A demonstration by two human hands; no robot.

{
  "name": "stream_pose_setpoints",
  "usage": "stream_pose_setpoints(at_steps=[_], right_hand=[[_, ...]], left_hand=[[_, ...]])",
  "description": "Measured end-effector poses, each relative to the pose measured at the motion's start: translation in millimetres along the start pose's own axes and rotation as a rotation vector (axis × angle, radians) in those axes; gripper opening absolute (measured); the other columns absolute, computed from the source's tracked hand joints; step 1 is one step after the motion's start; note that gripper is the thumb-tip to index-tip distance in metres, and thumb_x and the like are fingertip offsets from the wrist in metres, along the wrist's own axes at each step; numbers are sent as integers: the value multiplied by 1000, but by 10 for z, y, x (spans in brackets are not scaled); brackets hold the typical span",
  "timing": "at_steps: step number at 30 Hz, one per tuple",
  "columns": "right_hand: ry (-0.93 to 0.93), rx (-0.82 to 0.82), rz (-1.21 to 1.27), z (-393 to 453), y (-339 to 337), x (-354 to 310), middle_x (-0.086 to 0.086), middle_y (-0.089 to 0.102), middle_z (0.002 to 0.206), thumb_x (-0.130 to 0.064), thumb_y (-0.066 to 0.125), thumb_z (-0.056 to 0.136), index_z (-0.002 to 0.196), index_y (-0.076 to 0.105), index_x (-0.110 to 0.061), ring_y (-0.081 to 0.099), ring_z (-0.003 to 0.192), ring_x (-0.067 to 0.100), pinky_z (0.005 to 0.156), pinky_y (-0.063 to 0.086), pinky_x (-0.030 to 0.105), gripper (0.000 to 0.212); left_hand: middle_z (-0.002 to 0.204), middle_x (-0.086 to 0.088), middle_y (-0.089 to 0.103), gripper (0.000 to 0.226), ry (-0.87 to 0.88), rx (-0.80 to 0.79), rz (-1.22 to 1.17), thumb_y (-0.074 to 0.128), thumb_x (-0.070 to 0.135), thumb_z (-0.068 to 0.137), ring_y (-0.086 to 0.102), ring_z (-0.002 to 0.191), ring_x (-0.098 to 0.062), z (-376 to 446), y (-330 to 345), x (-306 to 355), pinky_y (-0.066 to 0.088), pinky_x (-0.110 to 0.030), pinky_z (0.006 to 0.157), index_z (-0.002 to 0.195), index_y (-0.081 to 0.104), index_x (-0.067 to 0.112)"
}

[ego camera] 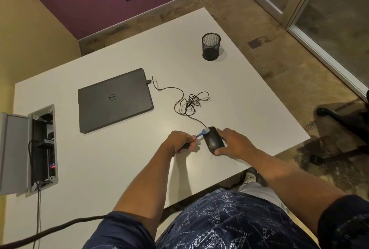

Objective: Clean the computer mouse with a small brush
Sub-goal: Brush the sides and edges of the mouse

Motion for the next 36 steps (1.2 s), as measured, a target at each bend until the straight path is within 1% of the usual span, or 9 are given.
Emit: stream_pose_setpoints(at_steps=[4, 8, 14, 19, 23, 29, 31, 34, 36], right_hand=[[5, -3, 10, 1, 3, 5, 0, 59, 118, -56, 78, 73, 150, 35, -30, 59, 99, 18, 83, 54, 38, 92], [8, -2, 9, -1, 4, 10, 1, 59, 119, -57, 78, 72, 150, 35, -30, 59, 100, 19, 85, 55, 41, 94], [12, -2, -1, 11, -9, 1, 1, 59, 118, -57, 78, 71, 149, 37, -29, 60, 99, 19, 84, 55, 41, 93], [14, -7, 26, 1, -3, 5, 0, 59, 120, -56, 79, 72, 151, 36, -28, 59, 102, 19, 87, 55, 41, 94], [-6, -8, 28, -5, -9, 2, 0, 59, 113, -55, 78, 73, 149, 38, -29, 59, 97, 18, 83, 54, 39, 89], [-4, -5, 21, -8, -9, -7, 2, 60, 113, -54, 79, 73, 147, 40, -28, 59, 96, 19, 82, 55, 40, 87], [-2, -3, 17, -7, -7, -7, 2, 60, 114, -54, 78, 73, 148, 40, -28, 59, 97, 19, 82, 55, 40, 88], [-6, 0, 16, -13, -4, -7, 1, 60, 113, -54, 78, 73, 147, 41, -29, 60, 96, 18, 81, 56, 39, 87], [-5, 2, 20, -9, -5, -4, 1, 60, 113, -54, 79, 72, 147, 41, -29, 60, 95, 18, 81, 56, 39, 87]], left_hand=[[46, -10, 58, 31, -131, 31, -73, 50, -3, 105, 52, 43, -20, -17, 52, -26, 38, -21, 37, 75, 58, -1], [38, -5, 57, 30, -98, 125, -81, 51, -1, 105, 52, 26, -13, 17, -20, 33, 33, -14, 26, 76, 58, -2], [48, -4, 65, 25, -68, 57, -119, 54, 2, 104, 57, 34, -10, -61, 114, 117, 35, -14, 29, 81, 62, -1], [82, -22, 71, 16, -135, 82, -82, 59, 2, 103, 69, 68, -33, -21, 95, 25, 63, -38, 69, 95, 67, -9], [51, -8, 68, 15, -108, 63, -80, 60, 4, 102, 62, 35, -14, -47, -12, 16, 40, -16, 29, 94, 65, -8], [52, -6, 69, 13, -34, 21, -114, 59, 1, 101, 63, 37, -13, -120, 78, 65, 37, -14, 31, 99, 67, -9], [56, -10, 70, 10, -36, 22, -92, 60, -1, 100, 66, 44, -19, -125, 134, 81, 45, -18, 36, 98, 66, -9], [76, -22, 66, 13, -61, 61, -93, 58, 1, 102, 63, 68, -33, -89, 159, 89, 57, -39, 69, 96, 64, -10], [67, -19, 66, 20, -58, 75, -87, 54, 0, 103, 62, 67, -32, -67, 149, 93, 58, -32, 63, 87, 63, -7]])
Point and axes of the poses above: each hand's wrist, its own z-axis towards the middle knuckle, its own y-axis out of the palm, x = y × z, the point moved 3 cm from there along z, towards the middle knuckle
